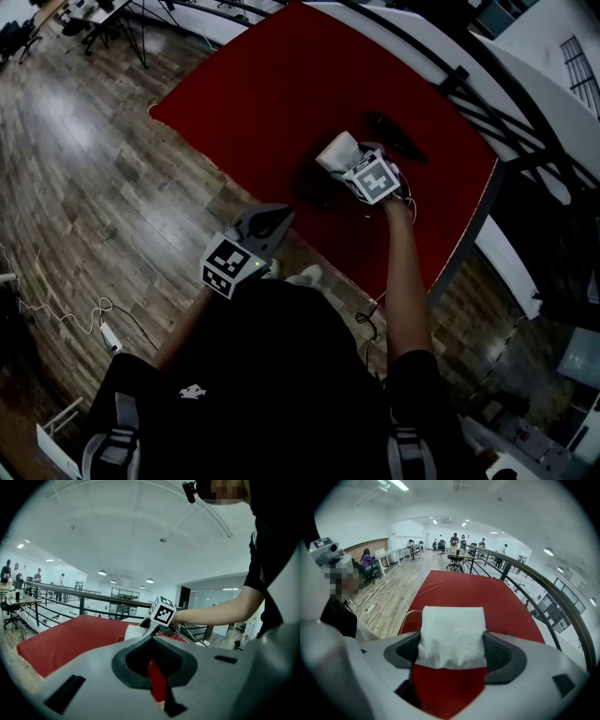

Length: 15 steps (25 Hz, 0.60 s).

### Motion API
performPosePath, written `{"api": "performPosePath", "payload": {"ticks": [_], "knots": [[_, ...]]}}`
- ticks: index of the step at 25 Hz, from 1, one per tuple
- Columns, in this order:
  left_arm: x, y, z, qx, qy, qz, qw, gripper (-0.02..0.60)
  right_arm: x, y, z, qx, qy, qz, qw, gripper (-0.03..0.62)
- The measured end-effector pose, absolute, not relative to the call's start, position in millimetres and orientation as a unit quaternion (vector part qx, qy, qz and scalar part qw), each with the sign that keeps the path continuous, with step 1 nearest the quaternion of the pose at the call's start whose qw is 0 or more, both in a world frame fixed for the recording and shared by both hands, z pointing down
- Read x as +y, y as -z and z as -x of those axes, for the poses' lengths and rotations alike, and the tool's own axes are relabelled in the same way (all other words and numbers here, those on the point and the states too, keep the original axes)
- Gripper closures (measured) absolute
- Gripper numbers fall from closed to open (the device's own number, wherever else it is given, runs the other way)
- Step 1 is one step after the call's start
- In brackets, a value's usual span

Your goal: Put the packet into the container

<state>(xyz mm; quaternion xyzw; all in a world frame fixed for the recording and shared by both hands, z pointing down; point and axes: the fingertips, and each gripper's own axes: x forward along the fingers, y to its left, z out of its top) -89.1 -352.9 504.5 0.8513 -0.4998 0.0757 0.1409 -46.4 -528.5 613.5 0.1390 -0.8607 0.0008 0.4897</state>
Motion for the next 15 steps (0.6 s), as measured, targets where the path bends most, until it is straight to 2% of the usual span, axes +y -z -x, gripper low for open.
{"api": "performPosePath", "payload": {"ticks": [15], "knots": [[-330,-505,113,-0.540,-0.081,-0.826,0.142,0.577,-507,-670,73,-0.842,-0.005,-0.103,0.530,0.157]]}}
